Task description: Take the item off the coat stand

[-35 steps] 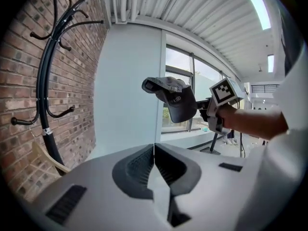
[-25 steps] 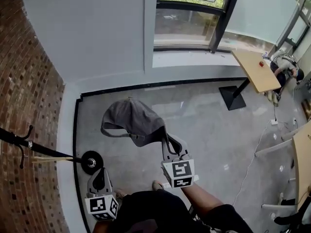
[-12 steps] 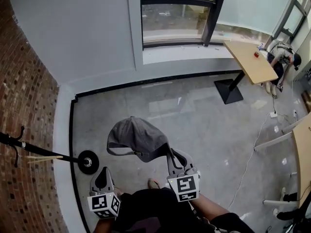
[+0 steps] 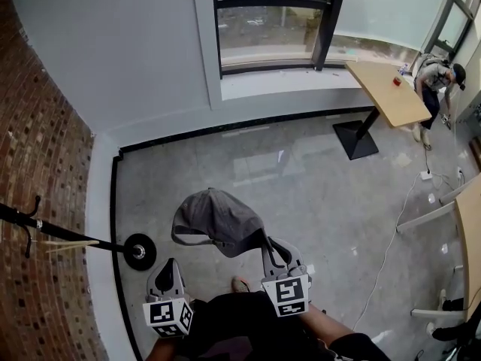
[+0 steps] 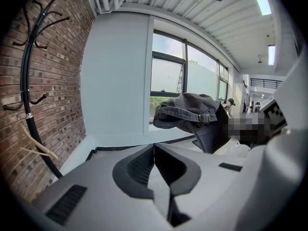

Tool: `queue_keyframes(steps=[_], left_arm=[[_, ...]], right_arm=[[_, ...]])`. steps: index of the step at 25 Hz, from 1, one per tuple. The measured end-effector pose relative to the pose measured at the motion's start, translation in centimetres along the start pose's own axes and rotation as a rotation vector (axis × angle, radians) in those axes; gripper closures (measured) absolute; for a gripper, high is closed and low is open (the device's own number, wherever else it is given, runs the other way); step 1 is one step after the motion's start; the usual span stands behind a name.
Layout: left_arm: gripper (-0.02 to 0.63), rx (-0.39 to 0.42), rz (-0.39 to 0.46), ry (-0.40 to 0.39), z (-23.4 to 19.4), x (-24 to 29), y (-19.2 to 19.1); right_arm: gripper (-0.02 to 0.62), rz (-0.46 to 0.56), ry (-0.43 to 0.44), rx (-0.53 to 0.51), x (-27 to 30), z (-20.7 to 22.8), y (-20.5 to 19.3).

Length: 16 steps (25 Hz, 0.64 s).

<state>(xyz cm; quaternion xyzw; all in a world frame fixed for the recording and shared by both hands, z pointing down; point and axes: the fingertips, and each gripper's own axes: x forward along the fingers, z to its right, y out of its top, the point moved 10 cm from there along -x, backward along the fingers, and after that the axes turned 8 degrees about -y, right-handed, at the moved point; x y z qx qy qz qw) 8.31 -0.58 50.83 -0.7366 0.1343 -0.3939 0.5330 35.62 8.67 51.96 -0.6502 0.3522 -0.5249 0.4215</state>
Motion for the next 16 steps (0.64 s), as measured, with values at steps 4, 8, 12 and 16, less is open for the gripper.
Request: queue_keyframes(steps=[4, 8, 12, 16], left_arm=[[0.572, 0.020, 0.010, 0.010, 0.4, -0.6, -0.1], [0.572, 0.022, 0.012, 0.024, 0.2, -1.3, 0.0], [0.572, 0.025, 0.006, 0.037, 0.2, -1.8, 0.0], [0.572, 0.022, 0.010, 0.033, 0.1, -2.1, -0.1]], right_arm=[[0.566, -0.013, 0.005, 0.003, 0.2, 0.1, -0.4], [0.566, -0.009, 0.017, -0.004, 0.3, -0.2, -0.4], [0.566, -0.011, 0.026, -0.009, 0.3, -0.6, -0.5], [0.565, -0.009, 0.028, -0.011, 0.2, -1.1, -0.5]])
